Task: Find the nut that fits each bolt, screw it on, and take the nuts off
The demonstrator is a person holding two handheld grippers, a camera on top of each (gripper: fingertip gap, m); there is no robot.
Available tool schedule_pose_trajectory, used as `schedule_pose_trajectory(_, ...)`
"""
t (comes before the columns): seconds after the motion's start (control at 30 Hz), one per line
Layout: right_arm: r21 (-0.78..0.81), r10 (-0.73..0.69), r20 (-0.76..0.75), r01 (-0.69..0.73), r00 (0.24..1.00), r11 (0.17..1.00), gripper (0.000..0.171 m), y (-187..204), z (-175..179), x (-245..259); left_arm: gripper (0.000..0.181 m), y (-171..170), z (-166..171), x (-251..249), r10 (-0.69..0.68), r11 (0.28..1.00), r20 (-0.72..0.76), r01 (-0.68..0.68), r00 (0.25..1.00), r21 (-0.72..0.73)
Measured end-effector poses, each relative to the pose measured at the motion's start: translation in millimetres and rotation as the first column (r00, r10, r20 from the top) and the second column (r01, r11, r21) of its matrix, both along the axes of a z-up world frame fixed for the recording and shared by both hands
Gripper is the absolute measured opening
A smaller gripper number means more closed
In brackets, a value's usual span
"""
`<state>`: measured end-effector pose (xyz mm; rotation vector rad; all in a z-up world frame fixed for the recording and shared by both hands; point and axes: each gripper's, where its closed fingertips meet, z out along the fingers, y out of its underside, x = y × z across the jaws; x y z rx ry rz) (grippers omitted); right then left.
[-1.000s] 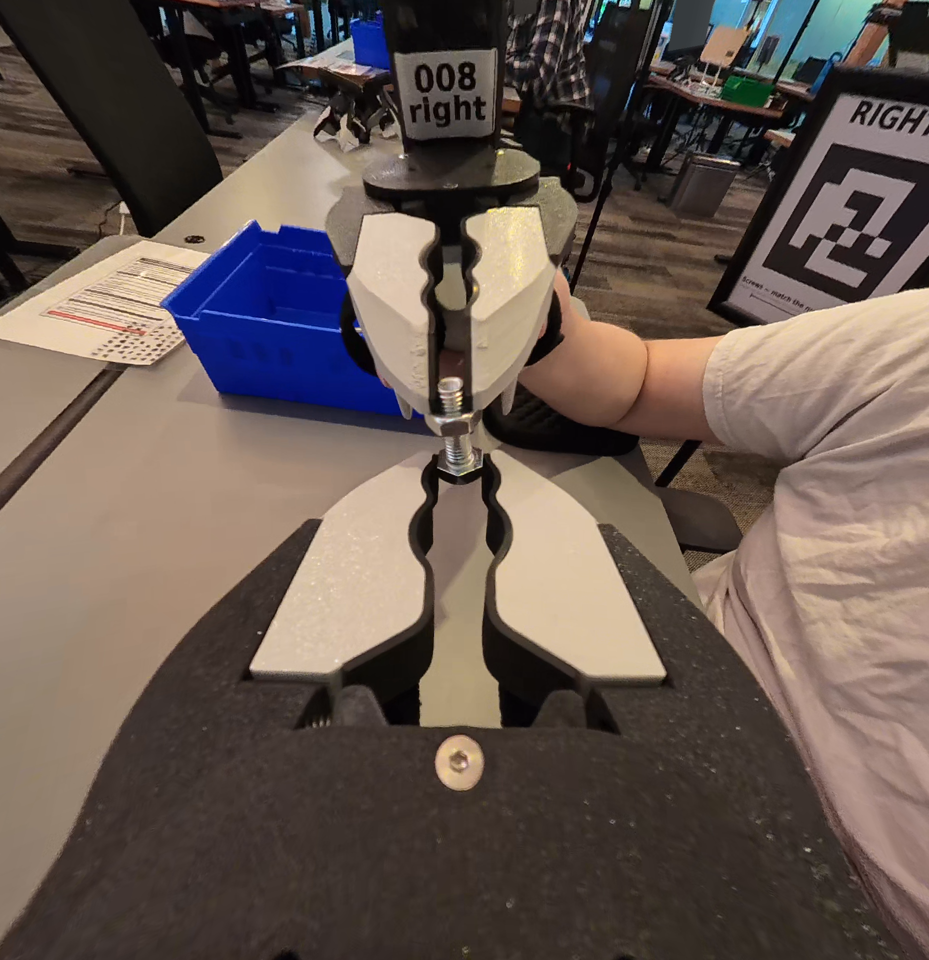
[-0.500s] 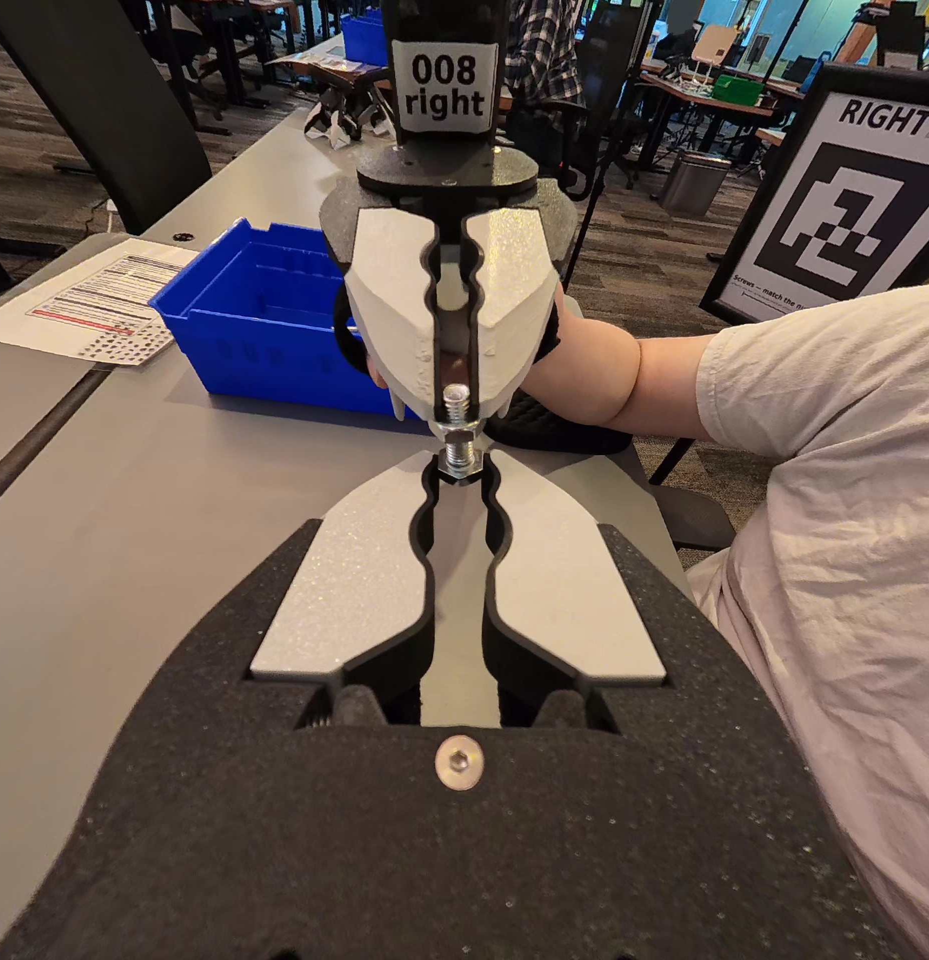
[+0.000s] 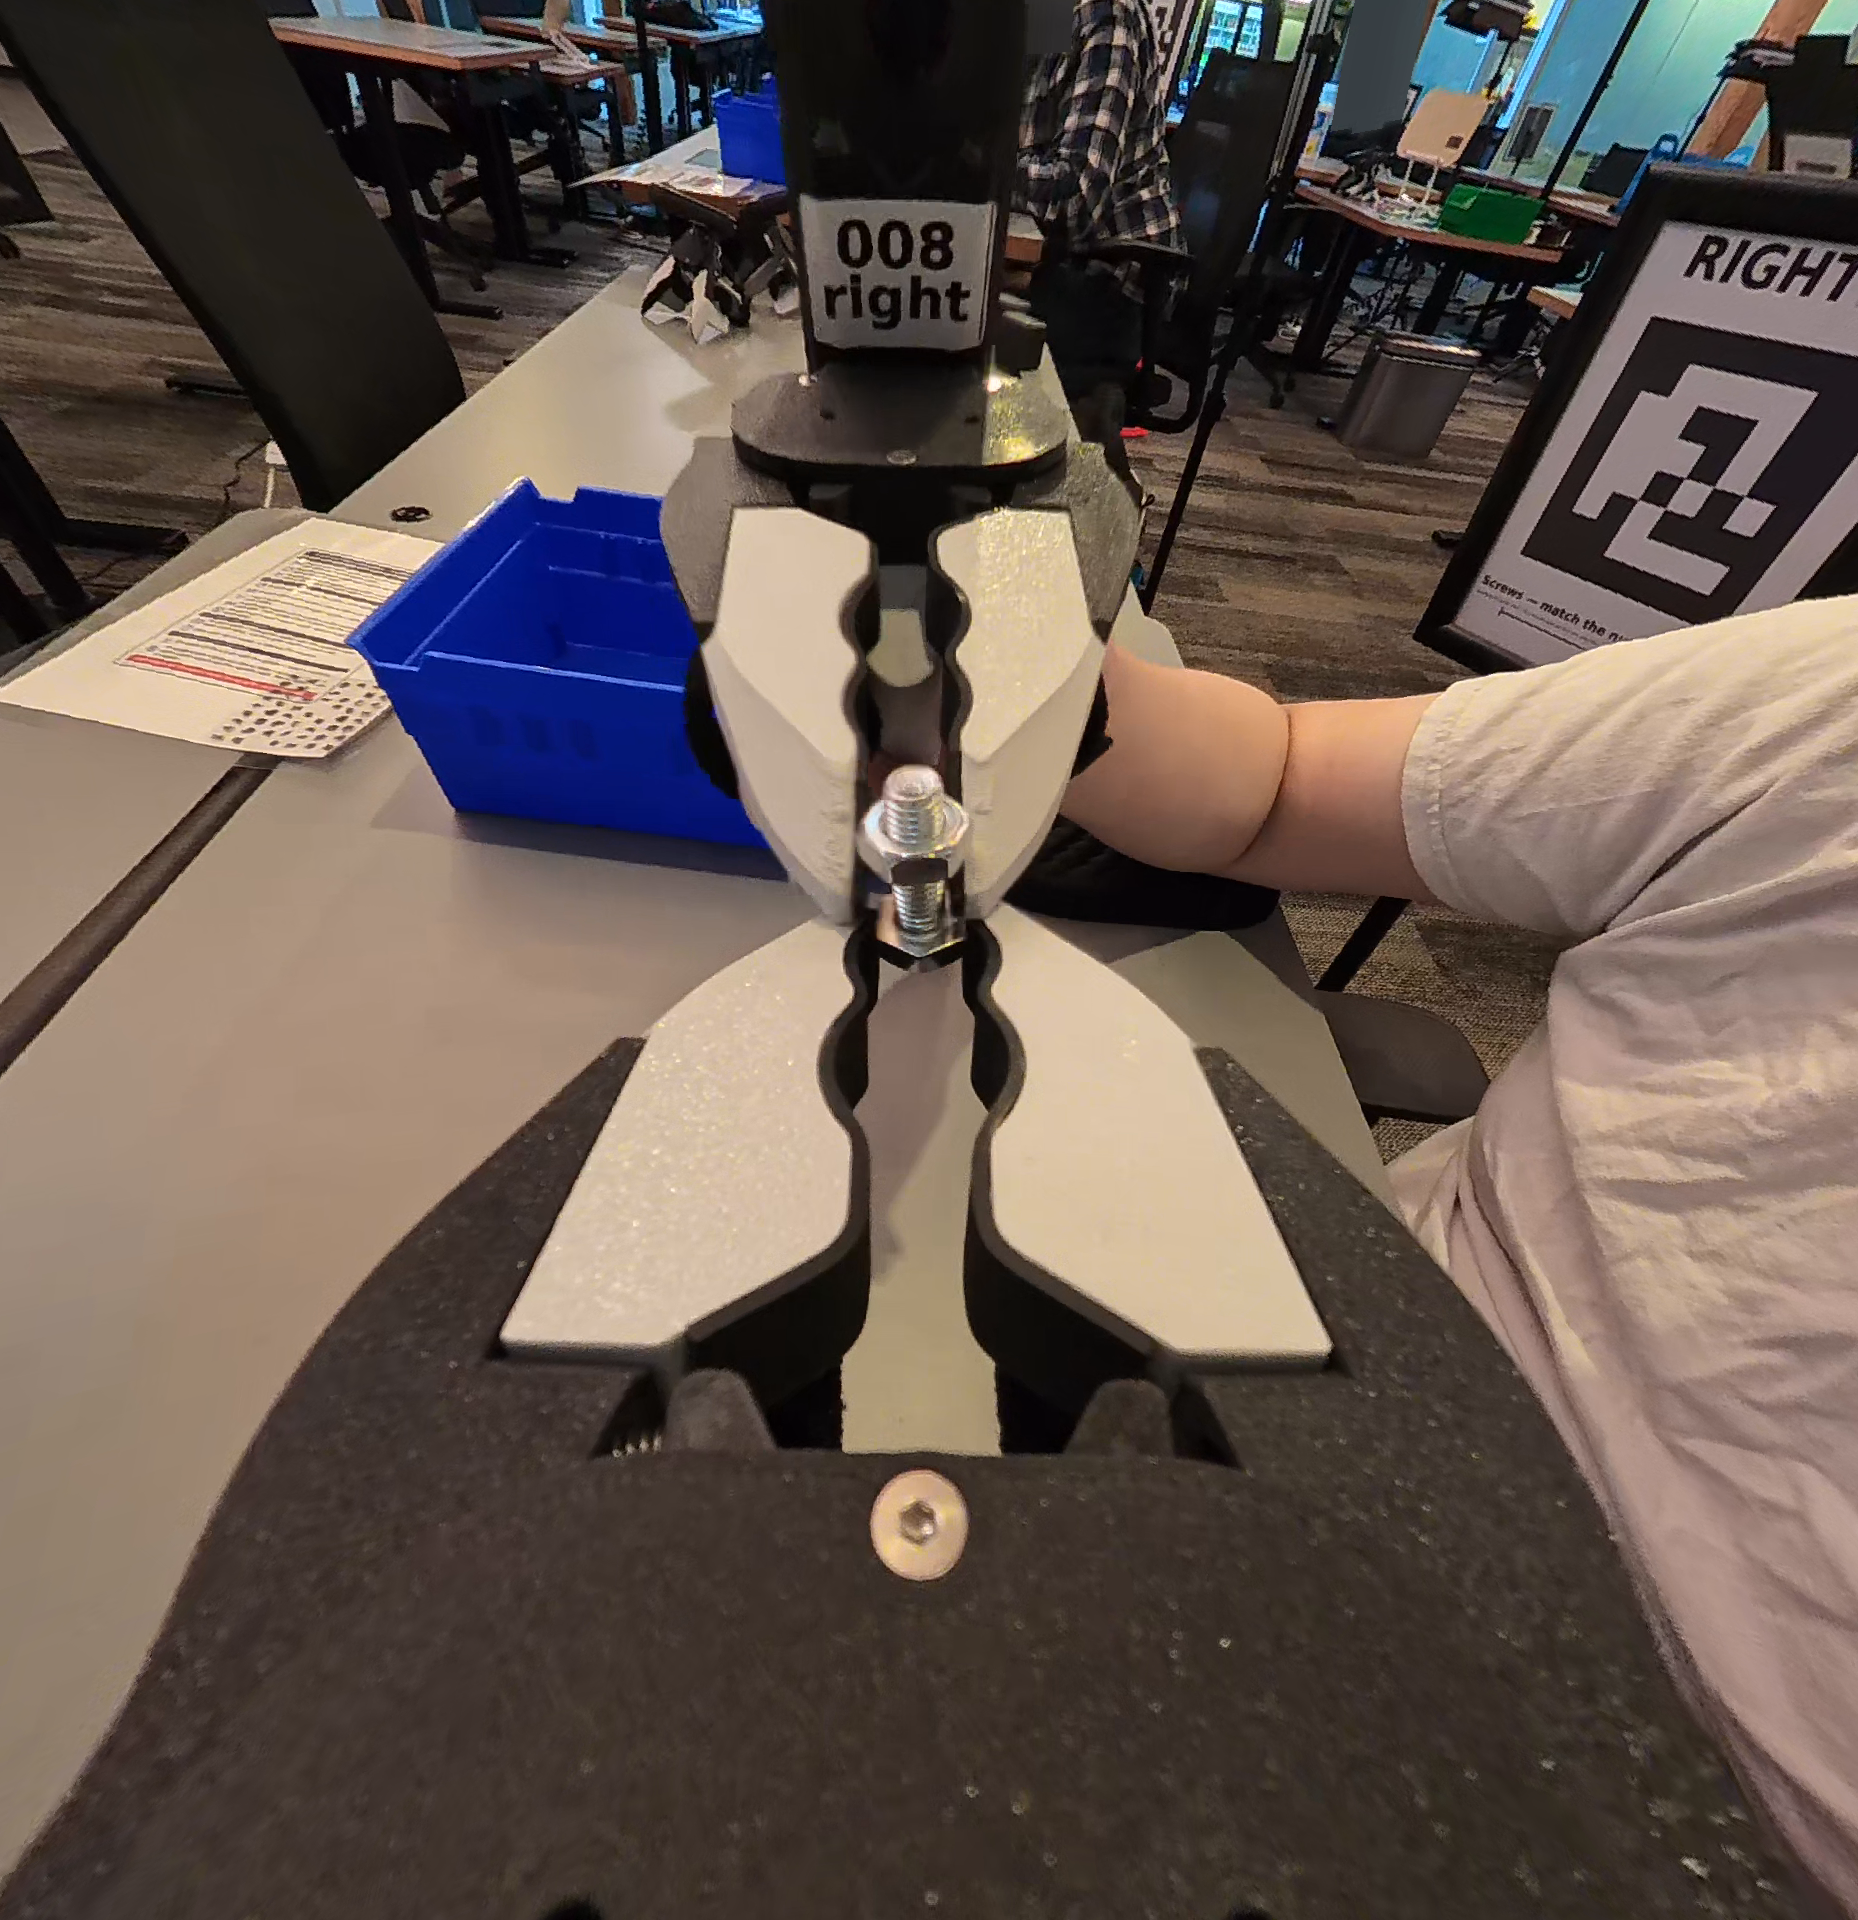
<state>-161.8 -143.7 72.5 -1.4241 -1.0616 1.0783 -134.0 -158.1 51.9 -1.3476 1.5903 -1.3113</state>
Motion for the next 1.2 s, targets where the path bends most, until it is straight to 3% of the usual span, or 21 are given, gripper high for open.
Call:
schedule_pose_trajectory(0.3, -0.007, 0.000, -0.013, -0.001, 1.000, 1.000, 0.007, -1.2, 8.9, 8.4, 0.021, 2.9, -5.6, -0.2, 0.007, 1.000, -0.026, -0.006, 1.000, 0.016)
schedule_pose_trajectory(0.43, 0.066, -0.185, 0.154, 0.176, 0.971, 0.982, 0.007, 2.1, 28.3, 65.5, 0.021, 13.5, -7.7, -2.3, 0.064, 0.997, -0.047, -0.061, 0.997, 0.055)
schedule_pose_trajectory(0.53, 0.150, -0.442, 0.380, 0.417, 0.813, 0.896, 0.007, 6.2, 21.2, 155.1, 0.018, 16.6, -5.9, -5.0, 0.083, 0.992, -0.046, -0.078, 0.996, 0.097)
schedule_pose_trajectory(0.63, 0.016, -0.534, 0.563, 0.638, 0.631, 0.770, 0.007, 1.8, -18.7, 249.7, 0.018, 20.8, -7.5, -6.2, 0.101, 0.989, -0.059, -0.093, 0.993, 0.115)
schedule_pose_trajectory(0.7, -0.124, -0.487, 0.686, 0.746, 0.540, 0.654, 0.007, -6.3, -60.0, 299.7, 0.016, 24.2, -10.7, -8.0, 0.114, 0.986, -0.082, -0.102, 0.990, 0.134)
schedule_pose_trajectory(0.83, -0.320, -0.212, 0.853, 0.798, 0.477, 0.510, 0.008, -27.2, -138.6, 338.5, 0.015, 30.6, -11.8, -11.6, 0.155, 0.972, -0.096, -0.135, 0.983, 0.190)
schedule_pose_trajectory(0.93, -0.280, -0.093, 0.929, 0.843, 0.359, 0.459, 0.008, -14.6, -177.5, 349.9, 0.013, 30.3, -11.6, -12.7, 0.155, 0.970, -0.099, -0.133, 0.983, 0.203)
schedule_pose_trajectory(1.03, -0.304, -0.010, 0.937, 0.831, 0.348, 0.466, 0.008, 2.9, -204.0, 335.7, 0.013, 32.8, -10.4, -14.3, 0.167, 0.967, -0.096, -0.144, 0.981, 0.211)
schedule_pose_trajectory(1.13, -0.233, 0.069, 0.971, 0.857, 0.227, 0.459, 0.007, 5.8, -222.4, 340.9, 0.012, 33.4, -7.1, -16.0, 0.167, 0.969, -0.084, -0.147, 0.982, 0.198)
schedule_pose_trajectory(1.2, -0.214, 0.085, 0.977, 0.867, 0.197, 0.451, 0.007, 7.4, -227.9, 342.7, 0.011, 34.2, -6.0, -17.1, 0.168, 0.969, -0.082, -0.149, 0.982, 0.198)
